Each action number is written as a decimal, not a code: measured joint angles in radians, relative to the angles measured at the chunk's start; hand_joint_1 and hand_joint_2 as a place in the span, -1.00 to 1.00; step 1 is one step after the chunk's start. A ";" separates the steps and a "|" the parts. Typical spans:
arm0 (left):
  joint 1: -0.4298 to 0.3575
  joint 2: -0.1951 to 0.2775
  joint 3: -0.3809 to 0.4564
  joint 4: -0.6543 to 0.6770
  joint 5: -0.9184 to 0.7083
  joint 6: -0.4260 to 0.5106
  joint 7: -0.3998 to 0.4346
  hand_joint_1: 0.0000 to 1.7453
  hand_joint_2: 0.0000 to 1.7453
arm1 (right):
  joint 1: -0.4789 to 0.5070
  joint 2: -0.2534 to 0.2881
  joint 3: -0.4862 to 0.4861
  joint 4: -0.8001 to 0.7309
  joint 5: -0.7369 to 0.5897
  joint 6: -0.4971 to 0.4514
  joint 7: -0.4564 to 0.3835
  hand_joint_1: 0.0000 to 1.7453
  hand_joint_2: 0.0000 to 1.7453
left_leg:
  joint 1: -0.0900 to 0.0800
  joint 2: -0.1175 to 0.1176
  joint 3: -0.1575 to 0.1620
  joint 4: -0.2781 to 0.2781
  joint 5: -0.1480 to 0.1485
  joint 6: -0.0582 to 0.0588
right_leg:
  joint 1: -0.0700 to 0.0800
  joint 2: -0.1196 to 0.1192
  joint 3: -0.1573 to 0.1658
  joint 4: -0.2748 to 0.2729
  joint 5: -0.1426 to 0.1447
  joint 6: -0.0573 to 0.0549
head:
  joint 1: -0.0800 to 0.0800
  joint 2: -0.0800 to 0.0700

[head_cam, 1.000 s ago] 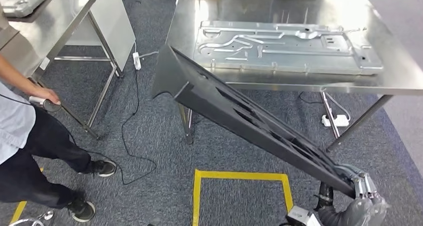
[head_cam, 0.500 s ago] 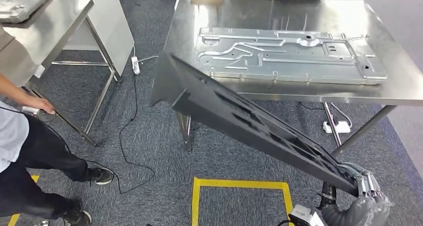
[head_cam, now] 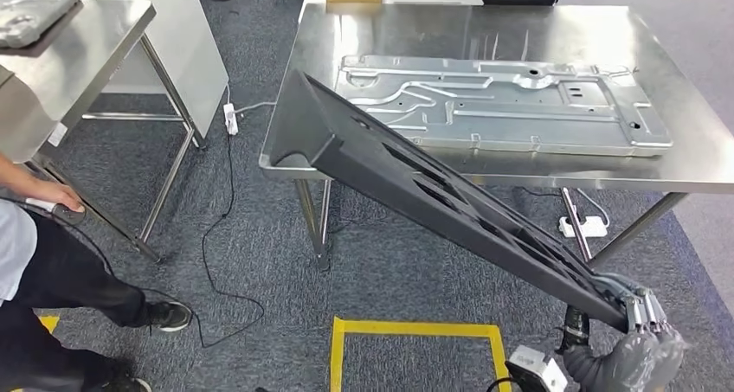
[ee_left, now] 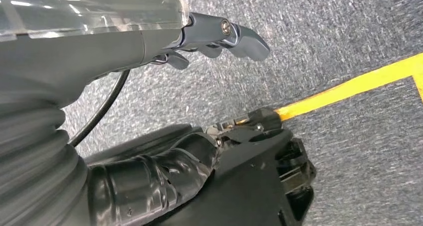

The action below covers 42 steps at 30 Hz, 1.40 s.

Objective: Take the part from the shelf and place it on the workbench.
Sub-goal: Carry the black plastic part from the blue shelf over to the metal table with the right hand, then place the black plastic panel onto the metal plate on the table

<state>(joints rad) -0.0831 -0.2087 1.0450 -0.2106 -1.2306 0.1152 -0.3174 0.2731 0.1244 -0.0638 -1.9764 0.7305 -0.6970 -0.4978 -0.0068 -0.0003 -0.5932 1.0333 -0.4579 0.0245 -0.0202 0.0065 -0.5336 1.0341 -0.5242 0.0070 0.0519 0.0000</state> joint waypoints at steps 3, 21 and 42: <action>0.003 -0.001 -0.002 0.000 -0.003 -0.001 0.000 -1.00 1.00 | -0.005 -0.010 -0.002 0.001 0.001 0.000 0.008 1.00 1.00 | 0.004 -0.001 0.015 -0.017 0.001 0.014 | -0.001 -0.002 0.006 0.009 -0.011 0.014 | 0.001 0.000; -0.002 -0.009 -0.019 0.001 -0.017 -0.005 0.006 -1.00 1.00 | -0.001 -0.045 -0.023 0.009 -0.012 0.000 0.022 1.00 1.00 | 0.006 -0.003 0.040 0.117 -0.147 -0.021 | -0.001 -0.005 -0.040 -0.006 0.048 -0.026 | -0.002 0.000; 0.005 -0.009 -0.022 0.001 -0.019 -0.011 0.006 -1.00 1.00 | -0.010 -0.065 -0.029 0.023 -0.027 0.000 0.036 1.00 1.00 | 0.010 -0.004 0.093 -0.031 -0.051 0.027 | -0.003 -0.005 -0.136 0.156 0.028 0.021 | 0.001 0.000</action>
<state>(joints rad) -0.0780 -0.2176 1.0227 -0.2094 -1.2493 0.1040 -0.3113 0.2633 0.0595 -0.0931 -1.9531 0.7034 -0.6970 -0.4623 0.0028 -0.0046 -0.5005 1.0022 -0.5091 0.0510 -0.0229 0.0012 -0.6692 1.1899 -0.4966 0.0279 0.0530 0.0000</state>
